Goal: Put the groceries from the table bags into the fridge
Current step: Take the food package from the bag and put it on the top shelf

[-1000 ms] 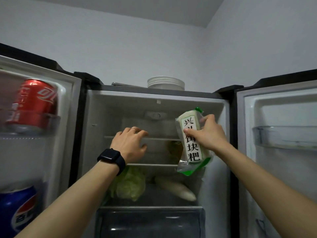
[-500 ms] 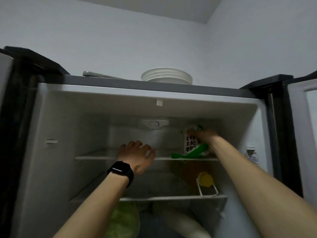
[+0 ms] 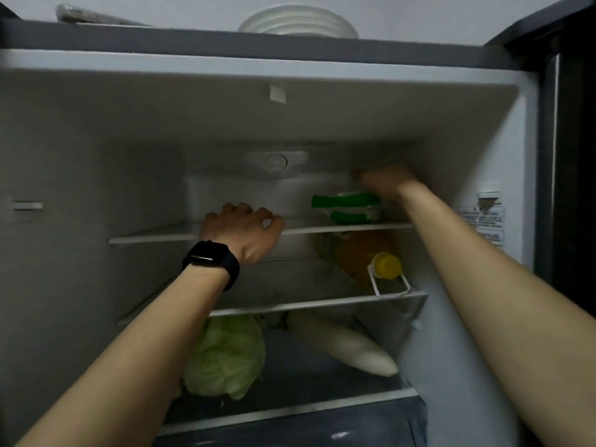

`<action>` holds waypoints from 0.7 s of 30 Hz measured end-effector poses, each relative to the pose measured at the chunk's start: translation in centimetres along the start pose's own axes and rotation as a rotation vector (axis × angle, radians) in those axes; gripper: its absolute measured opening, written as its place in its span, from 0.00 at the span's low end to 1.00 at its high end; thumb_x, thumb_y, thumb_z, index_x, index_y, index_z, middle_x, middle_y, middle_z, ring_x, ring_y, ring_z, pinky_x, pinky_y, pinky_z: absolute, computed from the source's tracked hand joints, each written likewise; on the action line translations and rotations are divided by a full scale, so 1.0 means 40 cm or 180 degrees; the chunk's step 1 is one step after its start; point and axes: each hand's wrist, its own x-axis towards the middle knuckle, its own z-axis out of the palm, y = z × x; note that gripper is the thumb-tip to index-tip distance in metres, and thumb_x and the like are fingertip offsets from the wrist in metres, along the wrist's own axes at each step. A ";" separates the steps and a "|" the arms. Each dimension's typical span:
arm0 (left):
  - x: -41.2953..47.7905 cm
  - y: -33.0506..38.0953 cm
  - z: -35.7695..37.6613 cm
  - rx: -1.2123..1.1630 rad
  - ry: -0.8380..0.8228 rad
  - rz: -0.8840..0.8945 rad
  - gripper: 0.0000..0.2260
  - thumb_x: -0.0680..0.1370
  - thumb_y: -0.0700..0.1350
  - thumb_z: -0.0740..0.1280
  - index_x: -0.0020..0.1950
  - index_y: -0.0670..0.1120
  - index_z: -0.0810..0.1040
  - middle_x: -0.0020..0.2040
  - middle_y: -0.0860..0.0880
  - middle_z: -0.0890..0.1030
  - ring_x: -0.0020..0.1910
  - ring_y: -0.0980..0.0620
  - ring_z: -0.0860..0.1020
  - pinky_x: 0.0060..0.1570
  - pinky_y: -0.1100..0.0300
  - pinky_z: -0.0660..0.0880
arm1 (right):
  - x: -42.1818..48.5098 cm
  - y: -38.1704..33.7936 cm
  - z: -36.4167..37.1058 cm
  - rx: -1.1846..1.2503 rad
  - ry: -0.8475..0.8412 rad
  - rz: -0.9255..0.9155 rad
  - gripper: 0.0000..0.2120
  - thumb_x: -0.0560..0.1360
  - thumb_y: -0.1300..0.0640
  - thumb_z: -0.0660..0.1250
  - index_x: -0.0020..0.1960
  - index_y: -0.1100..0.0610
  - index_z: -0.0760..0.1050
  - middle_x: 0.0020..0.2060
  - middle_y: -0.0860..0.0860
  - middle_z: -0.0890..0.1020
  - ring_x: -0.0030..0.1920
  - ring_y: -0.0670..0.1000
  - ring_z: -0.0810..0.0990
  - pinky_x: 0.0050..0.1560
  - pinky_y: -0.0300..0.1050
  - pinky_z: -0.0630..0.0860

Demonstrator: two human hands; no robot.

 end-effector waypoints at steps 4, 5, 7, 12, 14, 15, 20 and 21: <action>-0.004 0.006 -0.002 -0.0045 0.0110 -0.0052 0.25 0.78 0.61 0.44 0.72 0.60 0.66 0.73 0.47 0.69 0.68 0.41 0.67 0.60 0.45 0.64 | -0.081 -0.039 0.052 -0.1397 0.0216 -0.0194 0.43 0.70 0.21 0.52 0.68 0.53 0.75 0.61 0.56 0.79 0.55 0.59 0.79 0.53 0.53 0.76; -0.008 0.008 -0.002 -0.0063 0.0143 -0.0065 0.26 0.78 0.62 0.44 0.72 0.60 0.66 0.73 0.47 0.69 0.68 0.41 0.67 0.60 0.46 0.64 | -0.089 -0.034 0.072 -0.1711 0.0180 -0.0265 0.41 0.71 0.22 0.53 0.67 0.51 0.75 0.61 0.55 0.79 0.56 0.59 0.79 0.52 0.52 0.76; -0.018 0.010 -0.001 -0.0092 0.0201 -0.0090 0.26 0.78 0.63 0.44 0.73 0.60 0.66 0.73 0.47 0.70 0.69 0.41 0.67 0.61 0.46 0.64 | -0.090 -0.011 0.089 -0.1913 0.0113 -0.0488 0.29 0.76 0.32 0.61 0.68 0.50 0.74 0.62 0.55 0.78 0.58 0.59 0.79 0.51 0.50 0.76; -0.020 0.012 0.001 -0.0064 0.0284 -0.0134 0.26 0.80 0.63 0.44 0.74 0.58 0.66 0.73 0.45 0.70 0.69 0.41 0.67 0.62 0.45 0.63 | -0.016 0.074 0.050 -0.1150 -0.0427 -0.0646 0.20 0.80 0.51 0.66 0.71 0.46 0.72 0.65 0.53 0.78 0.50 0.51 0.78 0.41 0.42 0.73; -0.017 0.018 0.004 -0.0049 0.0315 -0.0130 0.26 0.80 0.62 0.44 0.73 0.57 0.67 0.73 0.45 0.70 0.69 0.41 0.67 0.63 0.45 0.62 | 0.000 0.098 0.052 -0.1026 -0.0410 -0.0594 0.20 0.80 0.50 0.64 0.71 0.43 0.71 0.65 0.53 0.78 0.51 0.52 0.78 0.44 0.44 0.75; -0.018 0.020 0.005 -0.0055 0.0362 -0.0127 0.26 0.80 0.62 0.44 0.73 0.57 0.68 0.72 0.46 0.71 0.69 0.41 0.67 0.63 0.45 0.63 | 0.003 0.106 0.058 -0.1044 -0.0363 -0.0569 0.20 0.80 0.48 0.63 0.72 0.42 0.71 0.66 0.53 0.77 0.55 0.55 0.78 0.51 0.48 0.76; -0.036 0.012 0.011 -0.0187 0.0635 -0.0027 0.25 0.81 0.62 0.46 0.71 0.54 0.71 0.70 0.45 0.73 0.67 0.42 0.69 0.62 0.47 0.64 | -0.045 0.126 0.075 -0.1610 0.0184 -0.0784 0.27 0.79 0.33 0.55 0.76 0.39 0.63 0.77 0.51 0.64 0.75 0.61 0.62 0.74 0.61 0.60; -0.043 0.011 0.011 -0.0317 0.0697 0.0027 0.25 0.82 0.61 0.47 0.71 0.53 0.71 0.71 0.45 0.73 0.68 0.42 0.68 0.63 0.47 0.64 | -0.065 0.132 0.078 -0.1474 0.0315 -0.0822 0.30 0.78 0.31 0.55 0.77 0.39 0.61 0.79 0.50 0.60 0.77 0.61 0.59 0.75 0.61 0.57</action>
